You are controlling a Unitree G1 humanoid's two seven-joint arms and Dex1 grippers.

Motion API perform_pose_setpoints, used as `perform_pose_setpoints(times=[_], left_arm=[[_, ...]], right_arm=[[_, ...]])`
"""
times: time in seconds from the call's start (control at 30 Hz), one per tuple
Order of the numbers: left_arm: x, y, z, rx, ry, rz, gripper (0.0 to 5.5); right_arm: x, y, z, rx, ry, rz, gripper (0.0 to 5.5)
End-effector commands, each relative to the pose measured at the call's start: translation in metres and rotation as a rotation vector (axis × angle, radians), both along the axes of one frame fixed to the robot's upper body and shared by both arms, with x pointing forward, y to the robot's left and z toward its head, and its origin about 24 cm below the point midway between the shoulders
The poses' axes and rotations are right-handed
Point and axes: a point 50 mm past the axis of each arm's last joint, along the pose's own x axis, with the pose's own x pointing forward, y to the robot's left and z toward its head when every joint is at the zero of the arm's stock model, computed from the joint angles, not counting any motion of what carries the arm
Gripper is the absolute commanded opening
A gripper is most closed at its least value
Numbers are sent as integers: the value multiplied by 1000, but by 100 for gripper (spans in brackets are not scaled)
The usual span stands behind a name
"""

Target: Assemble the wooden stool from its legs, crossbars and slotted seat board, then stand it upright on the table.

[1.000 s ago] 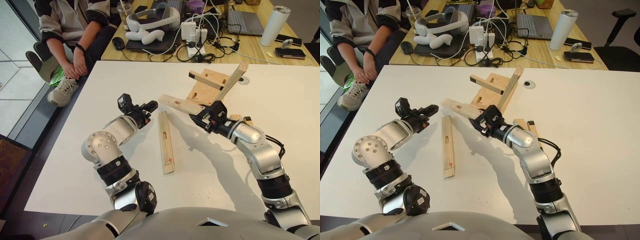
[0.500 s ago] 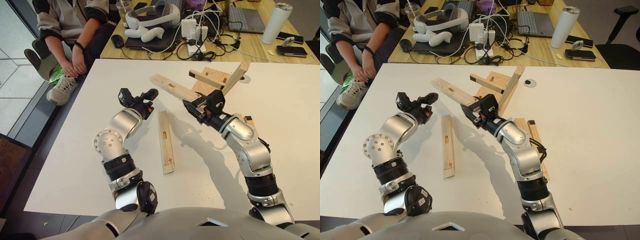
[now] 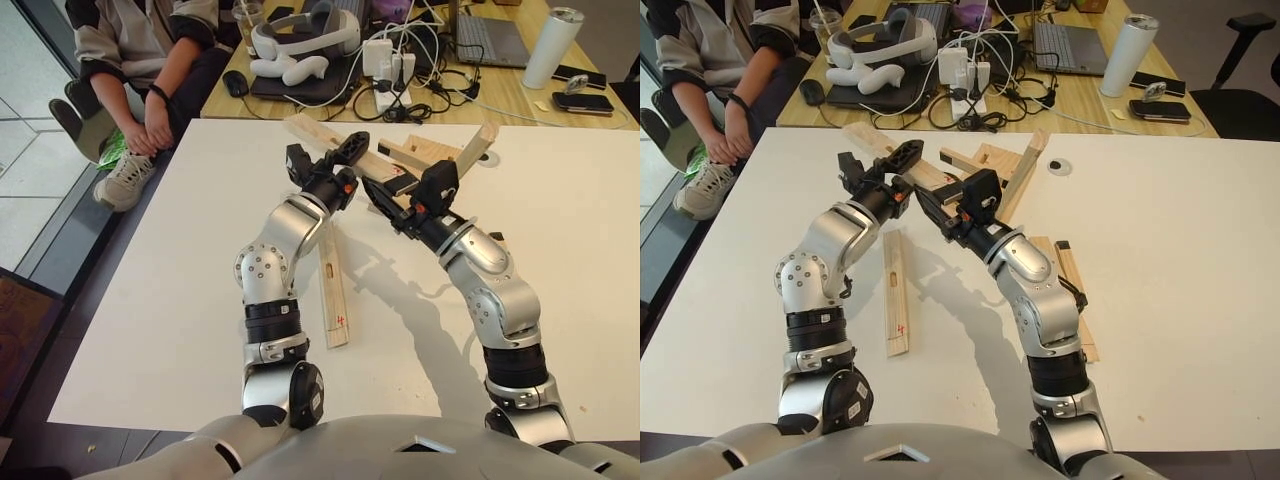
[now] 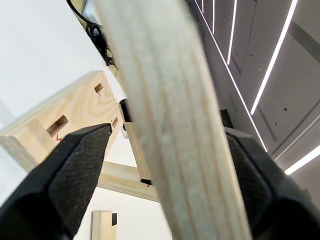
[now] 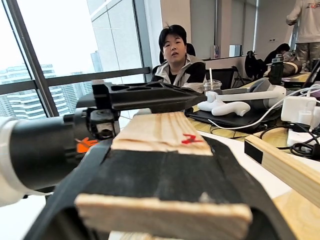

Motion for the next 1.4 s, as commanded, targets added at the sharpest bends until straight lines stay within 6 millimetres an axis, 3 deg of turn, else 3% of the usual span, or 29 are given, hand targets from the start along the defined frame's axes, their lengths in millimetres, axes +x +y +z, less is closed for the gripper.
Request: perform_pose_setpoints(times=[0.03, 0.2, 0.37, 0.6, 0.87, 0.97, 1.17, 1.33, 1.4], left_arm=[[5, 2, 0, -74, 17, 22, 352], [5, 24, -2, -37, 22, 62, 352], [-2, 22, 6, -26, -14, 1, 352], [-8, 22, 11, -3, -47, -49, 248], [-7, 53, 17, 114, -98, -23, 144], [-9, 51, 19, 129, -115, -43, 120], [-14, 40, 17, 188, -141, -96, 111], [-10, 52, 19, 248, -151, -58, 111], [-8, 56, 23, 227, -158, -40, 108]], right_arm=[[-20, -26, 8, -44, -34, 92, 205], [-34, -49, 9, -176, -66, 159, 205], [-36, -58, 2, -245, -67, 157, 205], [-34, -57, -7, -290, -86, 144, 205], [-31, -69, -9, -304, -64, 111, 205], [-30, -69, -10, -294, -59, 118, 205], [-29, -65, -10, -280, -56, 131, 205], [-25, -64, -6, -282, -76, 100, 205], [-24, -63, -5, -270, -85, 87, 255]])
